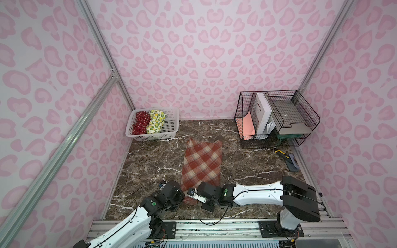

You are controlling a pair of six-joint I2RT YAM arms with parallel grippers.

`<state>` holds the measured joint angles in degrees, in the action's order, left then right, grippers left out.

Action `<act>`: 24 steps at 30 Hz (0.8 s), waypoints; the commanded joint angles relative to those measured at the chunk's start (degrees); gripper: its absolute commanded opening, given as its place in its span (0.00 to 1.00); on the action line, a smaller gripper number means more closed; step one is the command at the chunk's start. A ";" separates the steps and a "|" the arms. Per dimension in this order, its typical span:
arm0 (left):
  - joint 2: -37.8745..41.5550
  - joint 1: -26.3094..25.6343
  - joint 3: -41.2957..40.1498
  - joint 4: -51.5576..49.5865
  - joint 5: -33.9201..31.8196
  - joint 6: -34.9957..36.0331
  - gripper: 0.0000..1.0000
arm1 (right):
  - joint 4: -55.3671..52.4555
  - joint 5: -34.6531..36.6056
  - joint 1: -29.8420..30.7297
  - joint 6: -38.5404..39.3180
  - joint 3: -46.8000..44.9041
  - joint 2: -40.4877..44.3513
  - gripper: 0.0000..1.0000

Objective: Roll up the skirts
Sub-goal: Roll the skirt at the center of the board.

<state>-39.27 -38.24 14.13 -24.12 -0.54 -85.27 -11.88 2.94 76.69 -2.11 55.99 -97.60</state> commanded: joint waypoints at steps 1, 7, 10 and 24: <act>-0.77 -0.01 2.22 -1.95 -3.88 2.56 0.00 | -3.62 1.32 0.03 -0.96 0.15 0.67 0.19; 1.17 -0.17 5.39 -4.98 -4.56 4.39 0.00 | -7.29 2.03 0.67 -2.41 0.84 6.11 0.56; 1.30 -0.14 7.08 -6.38 -3.98 4.78 0.00 | -8.07 5.05 1.63 -2.90 1.05 8.13 0.62; -2.88 -0.12 13.16 -7.23 -1.28 2.67 0.00 | 5.26 19.02 7.91 0.09 -1.04 4.15 1.00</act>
<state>-41.89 -38.44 26.89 -30.72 -2.20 -82.17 -10.33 20.10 84.16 -2.63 55.00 -92.79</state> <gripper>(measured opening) 0.115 0.999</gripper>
